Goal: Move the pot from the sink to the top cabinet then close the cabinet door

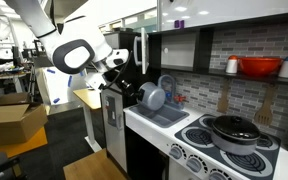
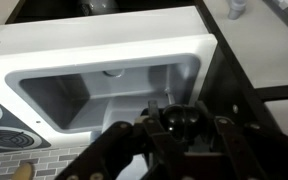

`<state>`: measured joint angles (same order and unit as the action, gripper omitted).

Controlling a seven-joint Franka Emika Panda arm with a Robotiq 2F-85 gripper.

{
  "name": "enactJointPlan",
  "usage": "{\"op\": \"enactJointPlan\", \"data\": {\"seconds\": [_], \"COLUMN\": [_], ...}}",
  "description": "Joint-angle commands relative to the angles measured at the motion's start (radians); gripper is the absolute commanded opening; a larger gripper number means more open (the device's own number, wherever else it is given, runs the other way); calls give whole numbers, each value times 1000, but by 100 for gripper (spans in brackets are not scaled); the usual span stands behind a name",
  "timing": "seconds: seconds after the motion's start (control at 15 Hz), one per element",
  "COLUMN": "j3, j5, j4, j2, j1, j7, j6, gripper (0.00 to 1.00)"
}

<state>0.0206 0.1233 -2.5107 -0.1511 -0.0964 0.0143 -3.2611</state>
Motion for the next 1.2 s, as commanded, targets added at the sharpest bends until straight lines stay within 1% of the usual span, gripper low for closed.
{"op": "enactJointPlan", "data": {"seconds": [0.0, 0.2, 0.27, 0.6, 0.67, 0.73, 0.93, 1.07, 1.13], "j3": [2, -10, -41, -78, -83, -62, -51, -68, -70], "j5": [-5, -6, -25, -49, -55, -62, -95, -108, -112], "j4": [-47, -84, -99, -193, -212, -229, -275, -292, -270], "j2": [65, 118, 143, 296, 334, 364, 473, 535, 548], "j1": [-13, -12, 11, -1, -2, -27, -43, -26, -27], "j7": [-9, -12, 4, -11, -13, -9, 2, 1, 2], "j6": [-12, 5, 20, 101, 132, 153, 270, 357, 411], "gripper": [14, 14, 14, 14, 14, 14, 14, 14, 14]}}
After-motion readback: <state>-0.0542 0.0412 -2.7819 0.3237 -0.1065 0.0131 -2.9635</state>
